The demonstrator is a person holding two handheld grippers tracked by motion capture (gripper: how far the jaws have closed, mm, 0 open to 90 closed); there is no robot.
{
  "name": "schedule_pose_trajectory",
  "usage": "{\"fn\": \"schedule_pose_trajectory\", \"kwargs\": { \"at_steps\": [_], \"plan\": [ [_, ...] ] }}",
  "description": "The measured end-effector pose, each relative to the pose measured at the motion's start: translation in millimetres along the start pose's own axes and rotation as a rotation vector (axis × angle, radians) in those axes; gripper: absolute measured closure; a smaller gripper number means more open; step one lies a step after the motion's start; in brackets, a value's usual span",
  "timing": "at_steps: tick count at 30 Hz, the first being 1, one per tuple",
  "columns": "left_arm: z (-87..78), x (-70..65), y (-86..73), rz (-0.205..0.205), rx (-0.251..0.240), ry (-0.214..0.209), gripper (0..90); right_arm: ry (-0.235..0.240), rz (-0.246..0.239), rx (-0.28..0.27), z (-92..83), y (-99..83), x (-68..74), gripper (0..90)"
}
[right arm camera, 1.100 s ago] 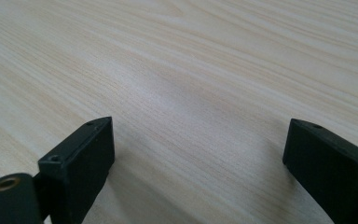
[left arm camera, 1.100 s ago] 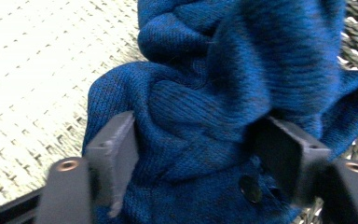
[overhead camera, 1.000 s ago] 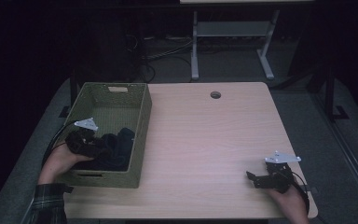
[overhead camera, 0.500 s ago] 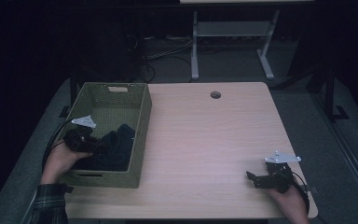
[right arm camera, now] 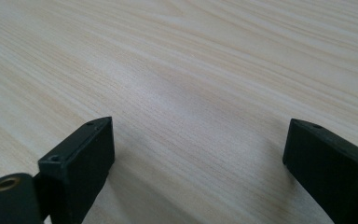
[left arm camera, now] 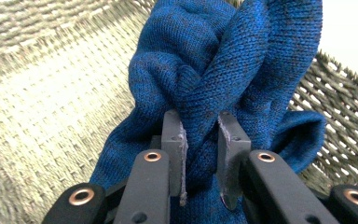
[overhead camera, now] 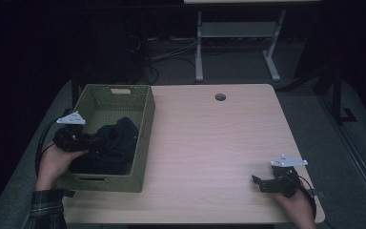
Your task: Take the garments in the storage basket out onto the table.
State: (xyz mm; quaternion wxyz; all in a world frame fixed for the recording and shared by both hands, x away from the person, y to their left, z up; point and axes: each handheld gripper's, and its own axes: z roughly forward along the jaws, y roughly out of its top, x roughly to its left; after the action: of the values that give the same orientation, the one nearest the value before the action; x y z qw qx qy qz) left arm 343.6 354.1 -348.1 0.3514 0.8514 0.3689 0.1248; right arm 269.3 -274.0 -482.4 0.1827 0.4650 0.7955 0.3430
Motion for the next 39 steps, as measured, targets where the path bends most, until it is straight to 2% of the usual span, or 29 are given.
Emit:
{"fn": "schedule_pose_trajectory", "kwargs": {
  "at_steps": [6, 11, 18, 22, 24, 39],
  "plan": [
    [-13.7, 0.7, 1.6, -0.023, -0.072, 0.029, 76.4, 0.000, 0.000, 0.000, 0.0, 0.0, 0.0, 8.5],
    [-27.0, 0.7, 4.1, -0.034, -0.136, 0.035, 76.4, 0.000, 0.000, 0.000, 0.0, 0.0, 0.0, 8.5],
    [-36.9, -2.2, 9.7, -0.042, -0.194, 0.037, 76.4, 0.000, 0.000, 0.000, 0.0, 0.0, 0.0, 8.5],
    [-40.1, -4.7, 14.9, -0.041, -0.216, 0.048, 76.4, 0.000, 0.000, 0.000, 0.0, 0.0, 0.0, 8.5],
    [-42.5, -5.0, 18.4, -0.040, -0.236, 0.045, 76.5, 0.000, 0.000, 0.000, 0.0, 0.0, 0.0, 8.5],
    [-53.8, -13.2, 47.7, -0.018, -0.300, 0.032, 76.5, 0.002, 0.000, 0.000, -0.1, 0.0, 0.1, 8.5]
  ]
}}
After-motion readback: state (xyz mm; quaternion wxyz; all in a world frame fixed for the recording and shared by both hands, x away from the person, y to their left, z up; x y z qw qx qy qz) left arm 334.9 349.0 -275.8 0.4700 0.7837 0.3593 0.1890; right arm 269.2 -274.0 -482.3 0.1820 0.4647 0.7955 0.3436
